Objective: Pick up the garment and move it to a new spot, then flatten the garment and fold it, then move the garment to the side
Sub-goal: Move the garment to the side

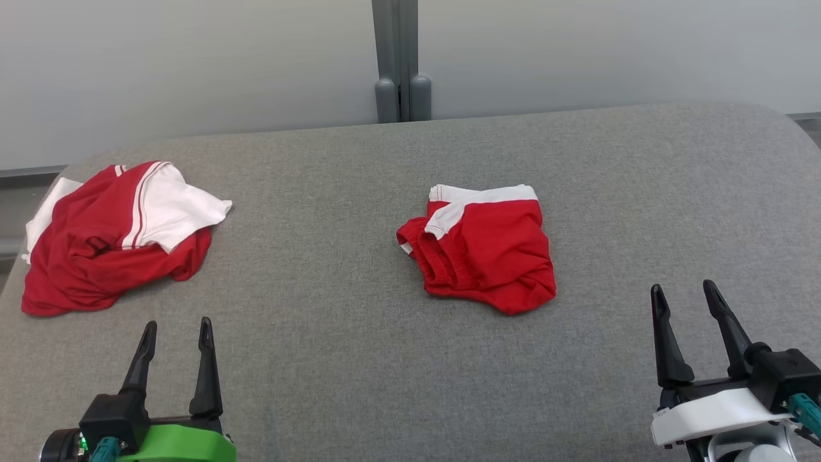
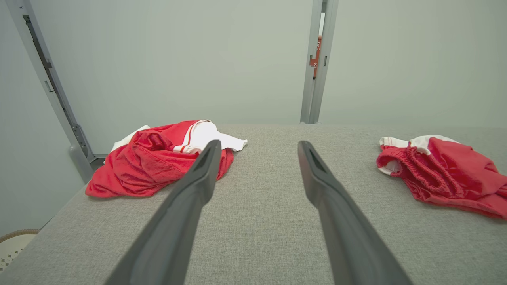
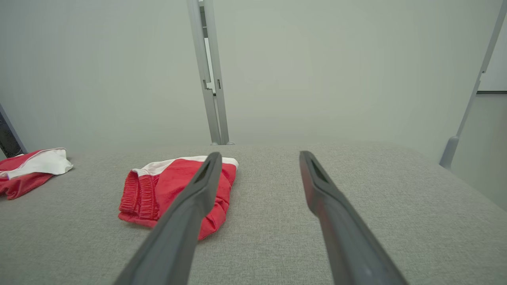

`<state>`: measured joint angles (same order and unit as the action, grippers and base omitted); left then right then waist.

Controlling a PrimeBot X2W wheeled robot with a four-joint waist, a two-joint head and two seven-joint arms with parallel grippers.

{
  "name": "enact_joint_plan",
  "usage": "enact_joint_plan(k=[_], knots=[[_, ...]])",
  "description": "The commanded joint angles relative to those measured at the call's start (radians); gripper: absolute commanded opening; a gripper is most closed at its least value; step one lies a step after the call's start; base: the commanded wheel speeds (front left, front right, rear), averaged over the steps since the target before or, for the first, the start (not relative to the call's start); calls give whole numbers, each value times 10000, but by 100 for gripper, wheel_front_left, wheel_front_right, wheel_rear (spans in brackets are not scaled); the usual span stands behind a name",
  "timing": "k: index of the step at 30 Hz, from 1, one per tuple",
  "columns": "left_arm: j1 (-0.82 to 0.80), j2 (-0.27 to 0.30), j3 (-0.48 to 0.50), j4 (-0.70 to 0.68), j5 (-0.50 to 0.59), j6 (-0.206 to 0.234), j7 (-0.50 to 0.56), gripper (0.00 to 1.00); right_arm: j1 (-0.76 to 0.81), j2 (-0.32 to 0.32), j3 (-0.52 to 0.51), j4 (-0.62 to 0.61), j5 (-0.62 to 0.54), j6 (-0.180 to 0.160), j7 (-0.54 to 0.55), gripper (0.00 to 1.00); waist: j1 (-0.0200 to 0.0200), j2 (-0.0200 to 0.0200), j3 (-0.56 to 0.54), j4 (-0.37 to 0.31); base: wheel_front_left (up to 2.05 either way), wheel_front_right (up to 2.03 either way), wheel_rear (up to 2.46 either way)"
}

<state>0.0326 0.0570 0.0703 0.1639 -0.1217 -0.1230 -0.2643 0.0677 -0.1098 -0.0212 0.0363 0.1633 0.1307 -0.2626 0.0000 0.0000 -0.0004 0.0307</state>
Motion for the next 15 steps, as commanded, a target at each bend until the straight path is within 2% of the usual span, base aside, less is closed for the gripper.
enact_joint_plan(k=[1, 15], knots=[[136, 68, 56, -23, 42, -16, 3, 100, 106, 10, -2, -23, -94, 1, -31, 100, 0, 0, -3, 8, 0, 0, 0], [86, 33, 132, -52, 41, -52, 4, 100, 51, 58, 146, 253, -48, 1, -31, 100, 0, 0, 66, 37, 0, 0, 0]])
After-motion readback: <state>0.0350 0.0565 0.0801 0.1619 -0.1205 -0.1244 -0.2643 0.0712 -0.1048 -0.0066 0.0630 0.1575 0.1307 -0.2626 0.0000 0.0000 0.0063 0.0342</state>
